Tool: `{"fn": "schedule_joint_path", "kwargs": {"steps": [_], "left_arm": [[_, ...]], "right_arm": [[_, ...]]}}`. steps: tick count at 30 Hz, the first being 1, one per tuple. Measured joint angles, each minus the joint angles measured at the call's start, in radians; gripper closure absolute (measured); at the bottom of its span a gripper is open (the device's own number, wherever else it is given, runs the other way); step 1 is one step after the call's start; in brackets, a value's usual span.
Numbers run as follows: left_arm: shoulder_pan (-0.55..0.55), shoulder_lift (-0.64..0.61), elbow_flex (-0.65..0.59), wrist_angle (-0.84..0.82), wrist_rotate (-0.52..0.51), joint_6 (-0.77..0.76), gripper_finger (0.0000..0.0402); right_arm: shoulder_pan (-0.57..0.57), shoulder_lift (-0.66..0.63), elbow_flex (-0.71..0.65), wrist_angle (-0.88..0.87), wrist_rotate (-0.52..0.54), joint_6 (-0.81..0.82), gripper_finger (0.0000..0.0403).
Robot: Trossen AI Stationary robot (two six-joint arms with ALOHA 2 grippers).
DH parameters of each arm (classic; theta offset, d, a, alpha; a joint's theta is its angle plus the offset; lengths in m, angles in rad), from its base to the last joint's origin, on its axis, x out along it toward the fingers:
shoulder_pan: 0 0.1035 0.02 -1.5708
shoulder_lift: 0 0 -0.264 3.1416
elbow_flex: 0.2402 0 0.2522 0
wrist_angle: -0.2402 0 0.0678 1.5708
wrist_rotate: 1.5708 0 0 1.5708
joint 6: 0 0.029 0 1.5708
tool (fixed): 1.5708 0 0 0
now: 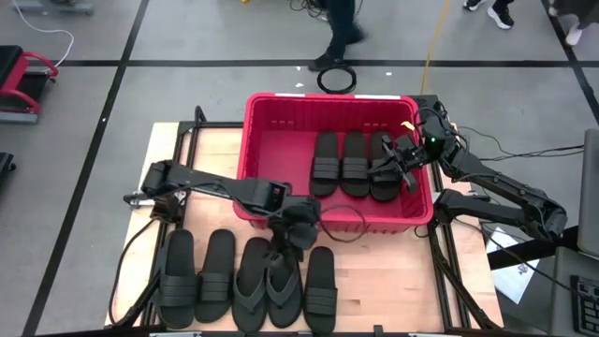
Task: Pick and place slides into bin
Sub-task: Put the right slide into the bin
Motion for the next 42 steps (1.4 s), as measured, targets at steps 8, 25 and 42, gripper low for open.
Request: {"fn": "schedule_joint_path", "kwargs": {"steps": [8, 25, 42], "left_arm": [[-0.007, 0.088, -0.005, 0.045, -0.102, 0.097, 0.0161], [-0.120, 0.169, -0.004, 0.237, -0.153, 0.173, 0.0165], [-0.109, 0.313, -0.005, 0.429, 0.052, -0.119, 0.0165]], "right_arm": [[0.000, 0.000, 0.000, 0.000, -0.021, 0.010, 0.0403], [0.000, 0.000, 0.000, -0.007, -0.048, 0.063, 0.0403], [0.000, 0.000, 0.001, 0.001, -0.048, 0.139, 0.0403]]}}
